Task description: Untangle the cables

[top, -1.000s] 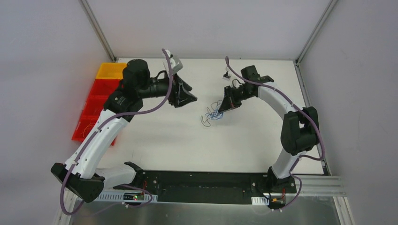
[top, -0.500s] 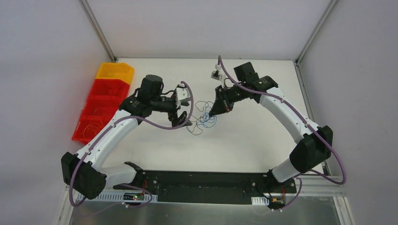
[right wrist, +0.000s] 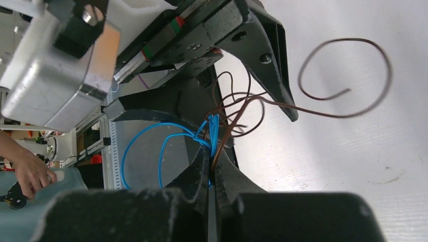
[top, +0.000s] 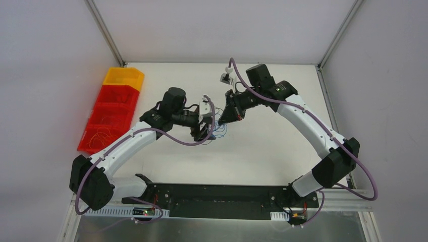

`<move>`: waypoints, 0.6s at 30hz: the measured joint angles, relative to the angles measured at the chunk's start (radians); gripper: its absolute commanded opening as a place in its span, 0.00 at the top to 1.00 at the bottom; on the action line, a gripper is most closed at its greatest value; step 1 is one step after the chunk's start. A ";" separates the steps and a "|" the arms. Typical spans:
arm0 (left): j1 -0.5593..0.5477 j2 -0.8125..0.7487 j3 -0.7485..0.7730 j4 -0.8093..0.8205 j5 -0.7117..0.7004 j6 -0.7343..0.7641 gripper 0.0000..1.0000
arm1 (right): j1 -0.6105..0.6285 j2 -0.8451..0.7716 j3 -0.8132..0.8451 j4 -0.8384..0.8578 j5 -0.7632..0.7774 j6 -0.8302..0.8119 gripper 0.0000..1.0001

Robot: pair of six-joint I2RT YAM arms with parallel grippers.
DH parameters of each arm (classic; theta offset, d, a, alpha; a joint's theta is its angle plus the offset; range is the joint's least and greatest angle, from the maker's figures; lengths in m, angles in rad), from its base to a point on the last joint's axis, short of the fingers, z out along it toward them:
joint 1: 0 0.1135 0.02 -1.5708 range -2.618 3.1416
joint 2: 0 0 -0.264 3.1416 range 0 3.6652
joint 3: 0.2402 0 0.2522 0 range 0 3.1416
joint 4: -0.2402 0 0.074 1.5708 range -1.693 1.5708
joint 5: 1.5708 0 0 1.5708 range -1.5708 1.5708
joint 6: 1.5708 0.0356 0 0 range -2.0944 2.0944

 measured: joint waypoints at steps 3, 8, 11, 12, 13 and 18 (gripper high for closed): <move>0.000 0.007 -0.014 0.055 -0.021 -0.074 1.00 | -0.002 0.000 0.000 0.012 0.006 0.029 0.95; 0.000 -0.056 -0.081 0.080 -0.027 -0.080 1.00 | -0.071 0.000 -0.002 0.097 0.007 0.168 0.85; 0.000 -0.139 -0.148 0.049 -0.031 -0.058 1.00 | -0.158 0.000 -0.002 0.206 0.006 0.308 0.89; 0.000 -0.163 -0.161 0.040 -0.032 -0.054 1.00 | -0.180 0.000 -0.002 0.238 0.008 0.345 0.89; 0.000 -0.175 -0.164 0.029 -0.033 -0.051 1.00 | -0.202 0.000 -0.002 0.278 0.009 0.391 0.87; 0.000 -0.198 -0.164 -0.006 -0.057 -0.043 1.00 | -0.239 0.021 0.000 0.395 0.013 0.522 0.44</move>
